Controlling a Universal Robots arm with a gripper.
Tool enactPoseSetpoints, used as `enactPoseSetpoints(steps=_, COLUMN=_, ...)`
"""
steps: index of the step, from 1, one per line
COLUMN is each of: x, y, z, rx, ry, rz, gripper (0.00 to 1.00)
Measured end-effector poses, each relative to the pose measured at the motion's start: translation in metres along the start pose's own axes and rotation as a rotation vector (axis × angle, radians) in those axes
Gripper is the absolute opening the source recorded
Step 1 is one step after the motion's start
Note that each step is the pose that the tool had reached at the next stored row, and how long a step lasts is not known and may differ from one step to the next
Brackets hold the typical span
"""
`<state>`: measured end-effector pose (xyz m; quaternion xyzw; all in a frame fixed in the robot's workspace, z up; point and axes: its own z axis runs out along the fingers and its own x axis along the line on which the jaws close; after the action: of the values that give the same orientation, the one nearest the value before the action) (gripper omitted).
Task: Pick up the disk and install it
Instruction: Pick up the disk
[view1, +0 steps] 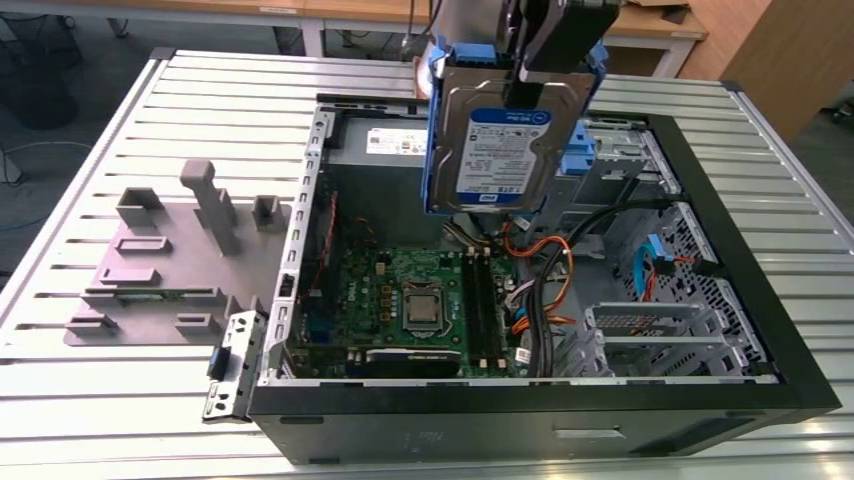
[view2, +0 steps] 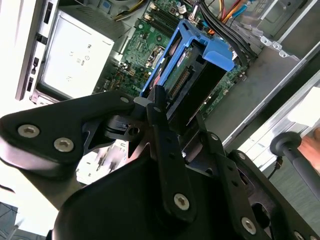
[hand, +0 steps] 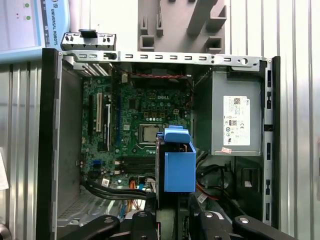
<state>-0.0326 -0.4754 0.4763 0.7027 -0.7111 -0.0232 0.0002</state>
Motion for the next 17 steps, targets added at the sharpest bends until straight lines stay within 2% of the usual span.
enactPoseSetpoints(steps=17, x=0.022, y=-0.0003, z=-0.0006, rx=0.0, ry=0.0001, rz=0.0, gripper=0.35)
